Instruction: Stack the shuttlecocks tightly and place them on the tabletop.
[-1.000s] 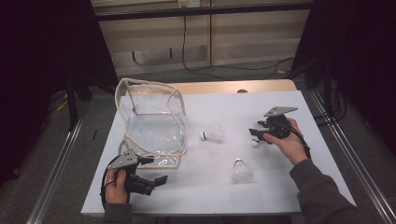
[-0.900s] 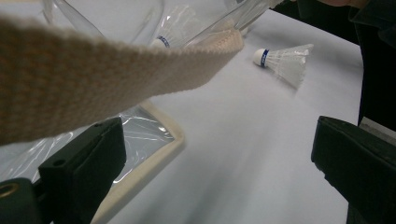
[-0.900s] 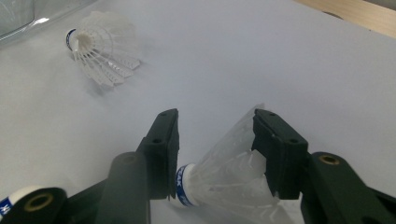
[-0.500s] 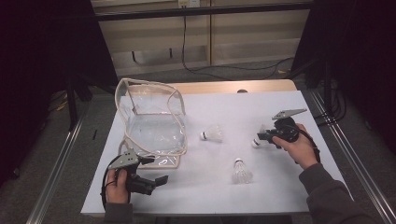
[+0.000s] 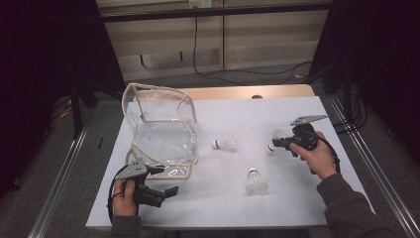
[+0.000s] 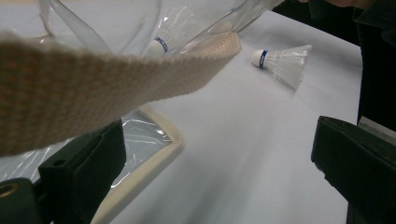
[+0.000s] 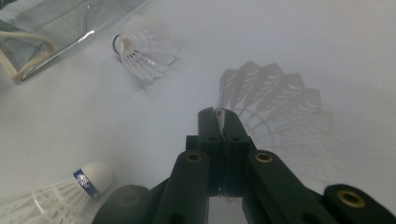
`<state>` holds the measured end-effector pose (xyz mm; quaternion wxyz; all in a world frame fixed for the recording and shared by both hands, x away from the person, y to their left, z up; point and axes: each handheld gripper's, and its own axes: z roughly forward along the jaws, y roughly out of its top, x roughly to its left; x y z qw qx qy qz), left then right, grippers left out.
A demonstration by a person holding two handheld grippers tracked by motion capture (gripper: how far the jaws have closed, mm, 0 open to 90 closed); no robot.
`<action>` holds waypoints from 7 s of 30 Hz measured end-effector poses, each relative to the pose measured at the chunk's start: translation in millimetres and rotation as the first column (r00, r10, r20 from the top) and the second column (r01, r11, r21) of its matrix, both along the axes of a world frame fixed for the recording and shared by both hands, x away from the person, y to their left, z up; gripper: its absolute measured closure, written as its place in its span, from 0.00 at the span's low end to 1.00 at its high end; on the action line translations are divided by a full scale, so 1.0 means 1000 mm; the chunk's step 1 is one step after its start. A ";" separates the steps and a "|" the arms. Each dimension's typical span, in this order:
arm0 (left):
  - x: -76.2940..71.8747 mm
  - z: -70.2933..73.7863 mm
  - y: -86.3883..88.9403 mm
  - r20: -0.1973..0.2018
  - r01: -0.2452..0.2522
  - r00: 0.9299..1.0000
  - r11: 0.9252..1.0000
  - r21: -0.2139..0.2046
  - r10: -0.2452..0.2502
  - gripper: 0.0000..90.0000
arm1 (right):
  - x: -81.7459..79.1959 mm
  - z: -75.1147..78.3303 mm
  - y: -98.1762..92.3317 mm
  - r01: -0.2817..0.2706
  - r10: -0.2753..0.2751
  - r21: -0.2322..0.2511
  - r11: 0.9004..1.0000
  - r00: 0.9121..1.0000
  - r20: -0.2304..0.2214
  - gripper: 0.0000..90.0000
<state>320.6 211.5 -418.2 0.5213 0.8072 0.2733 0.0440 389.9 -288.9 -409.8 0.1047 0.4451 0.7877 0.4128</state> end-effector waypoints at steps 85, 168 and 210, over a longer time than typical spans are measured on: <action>0.001 -0.001 -0.002 0.004 0.005 1.000 1.000 0.010 -0.005 0.04 | -0.003 -0.031 0.002 0.028 -0.022 -0.082 0.996 0.998 0.066 0.65; 0.002 0.000 0.001 0.008 -0.006 1.000 1.000 0.010 0.005 0.04 | 0.013 -0.010 0.033 -0.048 0.044 0.047 0.998 0.996 0.077 1.00; 0.002 -0.001 0.000 0.007 -0.005 1.000 1.000 0.008 0.004 0.04 | 0.019 -0.010 0.056 -0.103 0.097 0.069 0.992 0.992 0.085 0.99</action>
